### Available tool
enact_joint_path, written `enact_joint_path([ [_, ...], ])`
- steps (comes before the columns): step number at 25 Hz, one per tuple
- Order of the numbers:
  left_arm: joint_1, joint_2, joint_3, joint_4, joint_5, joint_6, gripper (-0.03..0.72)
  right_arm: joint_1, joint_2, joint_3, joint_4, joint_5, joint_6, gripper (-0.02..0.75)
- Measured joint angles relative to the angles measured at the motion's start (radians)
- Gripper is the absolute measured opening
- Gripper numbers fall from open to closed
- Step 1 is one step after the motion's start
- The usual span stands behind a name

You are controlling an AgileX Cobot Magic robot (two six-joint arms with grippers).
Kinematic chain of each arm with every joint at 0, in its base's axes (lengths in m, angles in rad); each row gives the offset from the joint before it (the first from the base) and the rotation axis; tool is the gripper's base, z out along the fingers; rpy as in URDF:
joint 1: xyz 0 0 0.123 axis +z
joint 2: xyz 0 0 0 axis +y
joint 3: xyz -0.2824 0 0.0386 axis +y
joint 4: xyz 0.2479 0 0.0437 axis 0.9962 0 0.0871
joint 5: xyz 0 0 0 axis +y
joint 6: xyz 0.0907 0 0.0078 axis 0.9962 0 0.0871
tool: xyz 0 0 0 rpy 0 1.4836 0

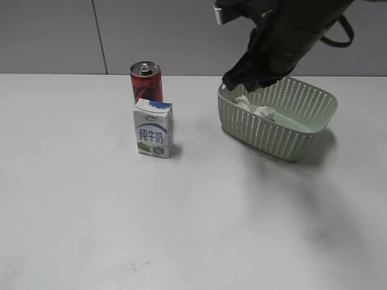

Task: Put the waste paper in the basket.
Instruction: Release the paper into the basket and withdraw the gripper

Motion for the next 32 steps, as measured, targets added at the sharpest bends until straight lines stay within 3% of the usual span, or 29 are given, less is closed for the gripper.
enact_joint_path([
  [11, 0.000, 0.000, 0.000, 0.000, 0.000, 0.000, 0.588, -0.201, 0.066, -0.064, -0.028, -0.134, 0.208, 0.015],
  [13, 0.000, 0.000, 0.000, 0.000, 0.000, 0.000, 0.588, -0.216, 0.094, -0.064, -0.021, -0.138, 0.216, 0.100],
  [17, 0.000, 0.000, 0.000, 0.000, 0.000, 0.000, 0.588, -0.220, 0.137, -0.064, -0.011, -0.140, 0.222, 0.412],
  [20, 0.000, 0.000, 0.000, 0.000, 0.000, 0.000, 0.588, -0.220, 0.148, -0.065, -0.003, -0.129, 0.222, 0.590],
  [24, 0.000, 0.000, 0.000, 0.000, 0.000, 0.000, 0.588, -0.220, 0.148, -0.100, 0.000, -0.028, 0.223, 0.650],
  [32, 0.000, 0.000, 0.000, 0.000, 0.000, 0.000, 0.588, -0.220, 0.107, -0.279, 0.000, 0.246, 0.092, 0.657],
])
